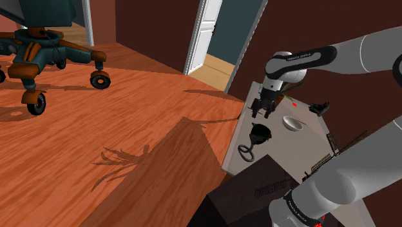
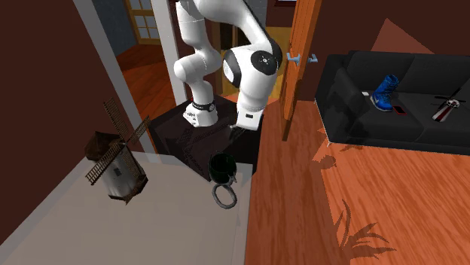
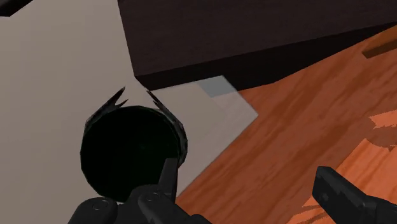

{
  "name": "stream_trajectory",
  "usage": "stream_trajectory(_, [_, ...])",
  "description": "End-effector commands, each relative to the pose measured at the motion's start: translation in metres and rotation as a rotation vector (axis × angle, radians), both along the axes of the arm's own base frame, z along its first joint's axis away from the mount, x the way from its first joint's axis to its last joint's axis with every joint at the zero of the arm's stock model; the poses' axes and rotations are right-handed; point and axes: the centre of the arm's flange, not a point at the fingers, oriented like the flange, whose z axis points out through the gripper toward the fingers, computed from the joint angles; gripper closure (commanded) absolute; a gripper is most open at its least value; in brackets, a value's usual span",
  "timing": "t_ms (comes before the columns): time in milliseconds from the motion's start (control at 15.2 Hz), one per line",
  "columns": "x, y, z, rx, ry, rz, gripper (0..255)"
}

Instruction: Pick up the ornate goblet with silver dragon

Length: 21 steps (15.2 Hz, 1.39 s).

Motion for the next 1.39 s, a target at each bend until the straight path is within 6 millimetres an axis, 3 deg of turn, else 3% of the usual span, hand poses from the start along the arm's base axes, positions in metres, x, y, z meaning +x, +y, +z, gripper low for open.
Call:
stream_trajectory(0, [0.009, -0.019, -0.020, -0.004, 0.010, -0.020, 0])
stream_trajectory(660, [0.052, -0.112, -0.110, -0.020, 0.060, -0.122, 0])
stream_trajectory(1188, [0.052, -0.113, -0.151, -0.020, 0.061, -0.123, 0])
stream_trajectory(1320, [0.052, -0.113, -0.151, -0.020, 0.061, -0.123, 0])
